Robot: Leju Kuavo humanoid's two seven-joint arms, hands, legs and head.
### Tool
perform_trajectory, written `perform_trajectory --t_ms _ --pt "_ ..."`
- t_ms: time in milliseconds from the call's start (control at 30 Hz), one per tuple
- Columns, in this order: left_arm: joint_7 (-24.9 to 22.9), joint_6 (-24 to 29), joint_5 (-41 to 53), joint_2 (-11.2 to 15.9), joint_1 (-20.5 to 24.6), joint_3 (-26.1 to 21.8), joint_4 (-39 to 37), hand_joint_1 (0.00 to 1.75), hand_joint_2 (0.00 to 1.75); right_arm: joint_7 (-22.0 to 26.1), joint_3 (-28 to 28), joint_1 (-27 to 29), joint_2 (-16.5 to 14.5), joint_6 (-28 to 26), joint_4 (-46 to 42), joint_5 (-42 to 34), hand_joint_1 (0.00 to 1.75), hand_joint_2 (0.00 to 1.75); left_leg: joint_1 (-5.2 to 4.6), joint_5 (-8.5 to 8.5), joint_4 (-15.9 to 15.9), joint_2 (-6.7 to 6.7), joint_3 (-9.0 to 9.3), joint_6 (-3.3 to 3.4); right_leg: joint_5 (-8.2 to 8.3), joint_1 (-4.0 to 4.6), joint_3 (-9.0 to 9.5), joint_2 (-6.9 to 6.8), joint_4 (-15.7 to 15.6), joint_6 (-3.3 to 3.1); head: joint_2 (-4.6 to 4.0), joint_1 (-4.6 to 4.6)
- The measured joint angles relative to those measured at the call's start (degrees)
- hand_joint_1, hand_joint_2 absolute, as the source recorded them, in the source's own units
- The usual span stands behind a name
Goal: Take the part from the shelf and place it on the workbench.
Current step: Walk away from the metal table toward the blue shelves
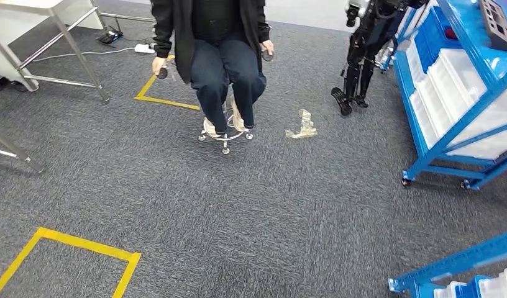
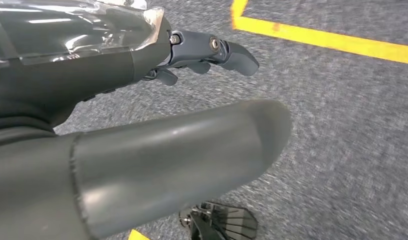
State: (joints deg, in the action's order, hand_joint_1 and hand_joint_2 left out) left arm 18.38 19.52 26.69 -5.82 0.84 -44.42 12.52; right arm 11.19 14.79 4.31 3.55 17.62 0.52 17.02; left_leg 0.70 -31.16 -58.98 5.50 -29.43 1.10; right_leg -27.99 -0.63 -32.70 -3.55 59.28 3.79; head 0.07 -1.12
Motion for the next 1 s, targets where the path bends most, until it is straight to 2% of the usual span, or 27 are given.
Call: perform_trajectory --t_ms 33,67,100,133,200,233,267,300,333,367,433,467,500,567,600,667,733,800,833,867,900,933,967,1000 --pt "-0.02 0.00 0.04 -0.04 0.06 0.01 0.02 0.00 0.00 0.01 -0.02 0.02 -0.02 0.00 0.01 -0.15 0.00 0.00 -0.07 -0.15 0.19 0.50 0.32 -0.36 0.11 0.26 -0.10 0.43 -0.03 -0.46 0.00 0.07" --pt "-0.03 -0.01 0.09 -0.08 0.15 0.01 0.04 0.00 0.00 0.01 -0.03 0.07 -0.04 0.00 0.01 -0.30 0.00 0.00 0.00 -0.27 0.33 0.87 0.59 -0.67 0.23 0.07 0.02 1.10 -0.15 -1.00 0.00 0.13" --pt "-0.03 -0.01 0.15 -0.11 0.23 0.01 0.08 0.00 0.00 0.00 -0.04 0.17 -0.09 0.00 0.02 -0.42 0.00 0.00 0.11 -0.65 0.08 0.47 0.73 -0.94 0.35 -0.18 0.20 1.69 -0.37 -1.38 0.00 0.20" --pt "-0.04 -0.03 0.22 -0.15 0.28 0.02 0.11 0.00 0.00 -0.01 -0.05 0.22 -0.11 -0.03 0.02 -0.52 0.00 0.00 0.25 -1.61 -1.10 -0.61 0.39 -1.13 0.50 -0.48 0.41 2.25 -0.58 -1.87 0.00 0.34" --pt "-0.05 -0.10 0.34 -0.21 0.21 0.04 0.15 0.00 0.00 -0.02 -0.06 0.23 -0.17 -0.12 0.02 -0.69 0.00 0.00 0.44 -5.13 -6.97 -3.81 -2.25 -1.29 0.66 -0.76 0.65 3.36 -0.76 -2.63 0.00 0.64" --pt "-0.06 -0.14 0.38 -0.24 0.12 0.05 0.15 0.00 0.00 -0.02 -0.06 0.20 -0.20 -0.17 0.02 -0.75 0.00 0.00 0.45 -6.98 -10.86 -4.82 -4.25 -1.30 0.67 -0.65 0.64 3.97 -0.75 -2.91 0.00 0.73" --pt "-0.08 -0.15 0.39 -0.27 0.02 0.05 0.15 0.00 0.00 -0.02 -0.06 0.18 -0.26 -0.22 0.02 -0.81 0.00 0.00 0.45 -7.98 -13.92 -5.31 -5.99 -1.31 0.65 -0.51 0.66 4.70 -0.74 -3.01 0.00 0.74" --pt "-0.09 -0.15 0.40 -0.28 -0.05 0.05 0.15 0.00 0.00 -0.02 -0.06 0.19 -0.34 -0.29 0.02 -0.91 0.00 0.00 0.46 -7.77 -15.23 -5.51 -7.00 -1.32 0.63 -0.40 0.71 5.48 -0.73 -3.03 0.00 0.75" --pt "-0.09 -0.15 0.43 -0.28 -0.08 0.05 0.15 0.00 0.00 -0.02 -0.06 0.20 -0.43 -0.39 0.02 -1.01 0.00 0.00 0.50 -6.36 -14.36 -5.67 -6.98 -1.29 0.61 -0.33 0.82 6.30 -0.71 -3.03 0.00 0.77" --pt "-0.09 -0.15 0.45 -0.28 -0.08 0.04 0.16 0.00 0.00 -0.02 -0.06 0.21 -0.51 -0.50 0.02 -1.11 0.00 0.00 0.61 -4.12 -11.50 -6.04 -5.98 -1.26 0.60 -0.31 0.95 7.12 -0.67 -3.01 0.00 0.77" --pt "-0.09 -0.15 0.51 -0.29 -0.08 0.05 0.16 0.00 0.00 -0.02 -0.06 0.15 -0.61 -0.69 0.02 -1.23 0.00 0.00 0.96 -0.23 -4.36 -8.35 -3.14 -1.20 0.47 -0.11 0.92 8.64 -0.38 -2.76 0.00 0.80" --pt "-0.09 -0.15 0.54 -0.31 -0.04 0.05 0.17 0.00 0.00 -0.02 -0.06 0.13 -0.63 -0.73 0.02 -1.26 0.00 0.00 1.02 0.64 -2.14 -9.24 -2.24 -1.12 0.41 0.00 0.66 9.27 -0.26 -2.53 0.00 0.78" --pt "-0.10 -0.15 0.56 -0.32 -0.02 0.07 0.18 0.00 0.00 -0.02 -0.06 0.15 -0.64 -0.76 0.02 -1.28 0.00 0.00 0.93 0.82 -1.12 -9.79 -1.84 -0.94 0.40 0.10 0.35 9.84 -0.24 -2.21 0.00 0.77" --pt "-0.12 -0.16 0.59 -0.37 0.06 0.07 0.22 0.00 0.00 -0.02 -0.06 0.33 -0.69 -0.76 0.02 -1.31 0.00 0.00 0.60 0.89 -0.85 -8.75 -1.71 -0.27 0.56 0.04 -0.15 10.88 -0.47 -1.49 0.00 0.72" --pt "-0.12 -0.16 0.62 -0.38 0.09 0.06 0.24 0.00 0.00 -0.02 -0.06 0.42 -0.74 -0.77 0.02 -1.34 0.00 0.00 0.58 1.07 -0.60 -8.14 -1.59 0.17 0.54 0.00 -0.27 10.71 -0.30 -1.23 0.00 0.72" --pt "-0.11 -0.17 0.73 -0.37 0.10 0.05 0.28 0.00 0.00 -0.02 -0.06 0.44 -0.84 -0.76 0.02 -1.50 0.00 0.00 0.63 1.46 -0.03 -6.79 -1.36 1.00 -0.76 0.06 -1.51 8.28 2.23 -1.21 0.00 0.57" --pt "-0.11 -0.17 0.82 -0.30 0.02 0.05 0.32 0.00 0.00 -0.02 -0.06 0.36 -0.90 -0.75 0.02 -1.68 0.00 0.00 0.41 1.52 0.15 -5.30 -1.31 1.44 -3.66 0.02 -4.70 5.31 8.55 -1.58 0.00 0.36" --pt "-0.15 -0.20 0.85 -0.27 -0.04 0.05 0.33 0.00 0.00 -0.02 -0.05 0.40 -0.96 -0.72 0.02 -1.89 0.00 0.00 0.19 1.38 0.14 -3.61 -1.35 1.57 -5.84 -0.16 -7.84 4.41 14.82 -1.48 0.00 0.27" --pt "-0.19 -0.25 0.87 -0.26 -0.04 0.05 0.33 0.00 0.00 -0.01 -0.05 0.49 -0.99 -0.68 0.02 -2.01 0.00 0.00 0.13 1.28 0.14 -2.81 -1.32 1.58 -5.91 -0.25 -8.21 4.22 15.66 -1.15 0.00 0.28" --pt "-0.24 -0.30 0.90 -0.26 -0.03 0.05 0.33 0.00 0.00 -0.01 -0.04 0.62 -1.03 -0.62 0.02 -2.13 0.00 0.00 0.11 1.18 0.14 -2.10 -1.23 1.51 -5.14 -0.33 -7.37 3.97 14.15 -0.66 0.00 0.25" --pt "-0.29 -0.39 0.91 -0.26 -0.03 0.05 0.33 0.00 0.00 0.00 -0.04 0.74 -1.05 -0.51 0.02 -2.22 0.00 0.00 0.11 1.04 0.14 -1.45 -1.07 1.38 -3.77 -0.41 -5.37 3.31 10.49 -0.16 0.00 0.22" --pt "-0.36 -0.51 0.91 -0.25 -0.02 0.05 0.33 0.00 0.00 0.01 -0.04 0.82 -1.04 -0.34 0.02 -2.28 0.00 0.00 0.07 0.88 0.13 -0.85 -0.84 1.17 -2.35 -0.45 -3.13 2.00 6.30 0.12 0.00 0.18" --pt "-0.45 -0.62 0.92 -0.22 -0.04 0.05 0.33 0.00 0.00 0.03 -0.04 0.86 -1.03 -0.12 0.02 -2.36 0.00 0.00 -0.05 0.63 0.12 -0.31 -0.57 0.84 -1.14 -0.30 -1.24 0.72 2.75 0.16 0.00 0.16" --pt "-0.53 -0.72 0.92 -0.16 -0.06 0.05 0.33 0.00 0.00 0.06 -0.04 0.88 -1.02 0.11 0.02 -2.41 0.00 0.00 -0.15 0.39 0.13 0.16 -0.30 0.47 -0.39 -0.11 -0.10 -0.18 0.54 -0.10 0.00 0.21"
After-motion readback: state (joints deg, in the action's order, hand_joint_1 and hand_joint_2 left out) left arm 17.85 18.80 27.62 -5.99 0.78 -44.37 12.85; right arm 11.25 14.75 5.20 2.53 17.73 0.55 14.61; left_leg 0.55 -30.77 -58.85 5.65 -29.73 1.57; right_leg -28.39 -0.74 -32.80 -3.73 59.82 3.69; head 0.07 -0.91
